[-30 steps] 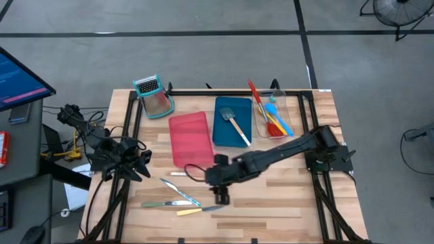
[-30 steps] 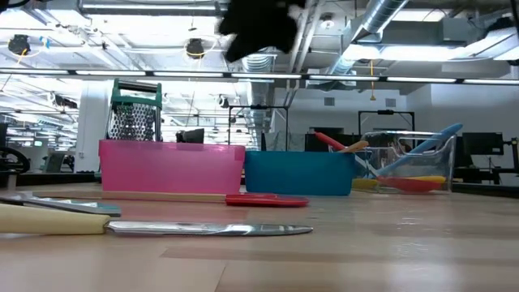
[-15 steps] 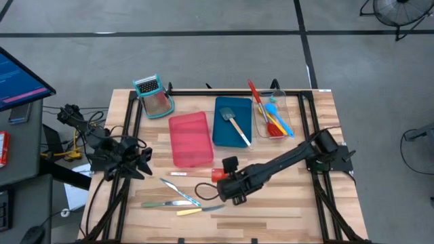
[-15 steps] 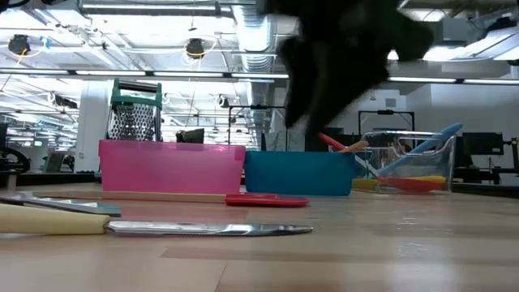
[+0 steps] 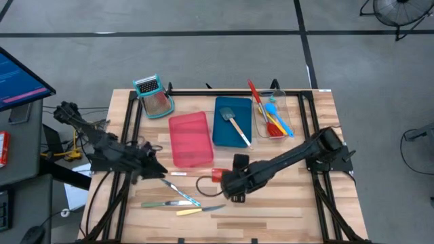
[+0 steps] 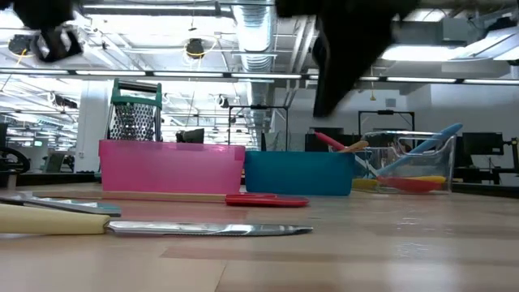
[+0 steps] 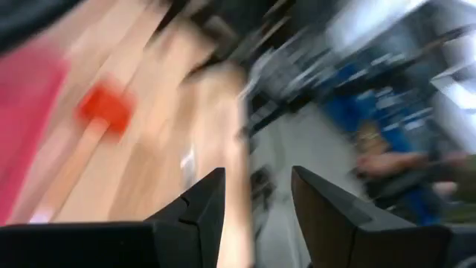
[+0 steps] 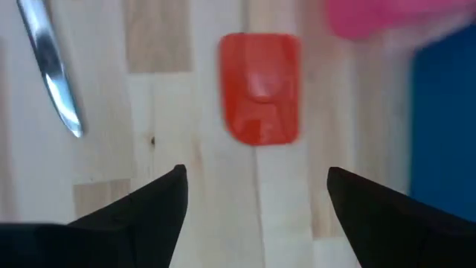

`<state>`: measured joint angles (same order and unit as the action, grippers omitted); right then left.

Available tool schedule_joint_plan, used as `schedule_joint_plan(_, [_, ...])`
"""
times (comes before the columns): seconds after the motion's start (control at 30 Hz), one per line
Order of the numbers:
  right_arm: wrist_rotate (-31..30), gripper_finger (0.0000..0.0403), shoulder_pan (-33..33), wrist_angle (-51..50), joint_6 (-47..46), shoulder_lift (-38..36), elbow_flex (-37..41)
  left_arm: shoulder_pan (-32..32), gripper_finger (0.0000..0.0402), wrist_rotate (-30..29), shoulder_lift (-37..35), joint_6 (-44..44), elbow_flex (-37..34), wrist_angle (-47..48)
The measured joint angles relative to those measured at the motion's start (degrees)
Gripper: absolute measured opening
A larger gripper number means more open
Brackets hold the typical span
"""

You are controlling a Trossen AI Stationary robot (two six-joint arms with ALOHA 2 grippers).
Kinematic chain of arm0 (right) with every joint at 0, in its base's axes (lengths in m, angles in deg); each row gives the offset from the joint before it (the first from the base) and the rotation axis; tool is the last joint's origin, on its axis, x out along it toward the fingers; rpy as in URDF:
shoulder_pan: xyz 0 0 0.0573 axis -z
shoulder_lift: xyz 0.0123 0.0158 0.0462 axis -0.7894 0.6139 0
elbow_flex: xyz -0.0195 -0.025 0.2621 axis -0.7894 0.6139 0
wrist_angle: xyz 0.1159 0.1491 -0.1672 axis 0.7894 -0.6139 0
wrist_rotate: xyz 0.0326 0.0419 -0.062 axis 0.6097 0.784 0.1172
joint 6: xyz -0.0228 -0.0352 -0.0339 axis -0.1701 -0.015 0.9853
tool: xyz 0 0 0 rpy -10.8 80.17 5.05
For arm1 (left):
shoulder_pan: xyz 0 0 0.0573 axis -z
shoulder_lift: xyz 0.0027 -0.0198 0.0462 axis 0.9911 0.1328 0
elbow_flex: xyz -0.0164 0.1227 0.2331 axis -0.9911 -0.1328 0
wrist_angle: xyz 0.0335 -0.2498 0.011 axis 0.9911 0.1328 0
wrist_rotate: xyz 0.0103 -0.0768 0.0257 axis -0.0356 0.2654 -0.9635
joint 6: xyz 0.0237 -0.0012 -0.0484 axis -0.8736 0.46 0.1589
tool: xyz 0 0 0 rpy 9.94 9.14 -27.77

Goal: Pick & Place Kitchen Items
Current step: Put the red spatula into the blue bin

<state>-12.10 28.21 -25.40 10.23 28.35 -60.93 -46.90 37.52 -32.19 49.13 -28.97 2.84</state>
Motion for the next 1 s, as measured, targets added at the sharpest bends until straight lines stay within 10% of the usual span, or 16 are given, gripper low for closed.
schedule_joint_plan(0.3, [-0.3, 0.0311, -2.2, 1.1, -8.8, -9.4, 0.0, 0.0, 0.014, 16.0, 19.0, 5.4, 0.0, 7.5])
schedule_joint_plan(1.0, [-0.3, 0.031, -8.7, 32.2, -2.8, -23.5, 0.0, -3.0, 0.014, 10.5, 29.1, -4.1, 0.0, 7.4])
